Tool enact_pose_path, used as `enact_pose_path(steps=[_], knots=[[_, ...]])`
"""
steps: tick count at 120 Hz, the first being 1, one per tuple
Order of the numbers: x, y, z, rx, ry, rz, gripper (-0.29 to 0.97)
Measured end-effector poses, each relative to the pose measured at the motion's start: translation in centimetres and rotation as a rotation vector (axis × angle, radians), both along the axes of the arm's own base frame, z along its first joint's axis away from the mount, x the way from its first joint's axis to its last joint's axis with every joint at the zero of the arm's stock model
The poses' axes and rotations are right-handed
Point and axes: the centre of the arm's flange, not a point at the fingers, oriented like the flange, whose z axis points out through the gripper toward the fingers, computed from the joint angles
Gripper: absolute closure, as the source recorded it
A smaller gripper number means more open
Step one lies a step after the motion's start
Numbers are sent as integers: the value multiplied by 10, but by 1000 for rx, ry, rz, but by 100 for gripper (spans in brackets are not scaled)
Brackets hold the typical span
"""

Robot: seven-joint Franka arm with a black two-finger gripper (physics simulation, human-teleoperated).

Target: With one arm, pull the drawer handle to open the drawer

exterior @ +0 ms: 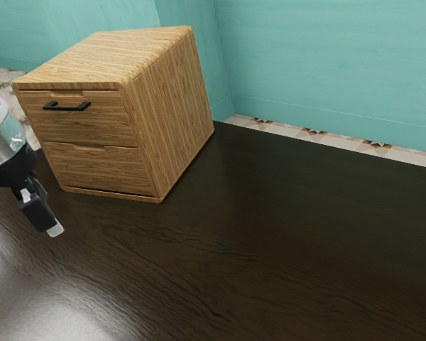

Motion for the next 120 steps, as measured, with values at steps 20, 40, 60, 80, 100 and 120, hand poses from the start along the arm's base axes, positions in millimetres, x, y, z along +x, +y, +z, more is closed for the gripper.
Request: enact_pose_path(steps=[20,40,60,80,100,120], knots=[[-9,5,0,-8,22,12,0],[-14,8,-3,-4,43,38,0],[-5,-11,-2,106,13,-26,0],[42,31,21,188,-181,-60,0],[101,92,42,214,-326,-46,0],[125,132,15,259,-318,-13,0]])
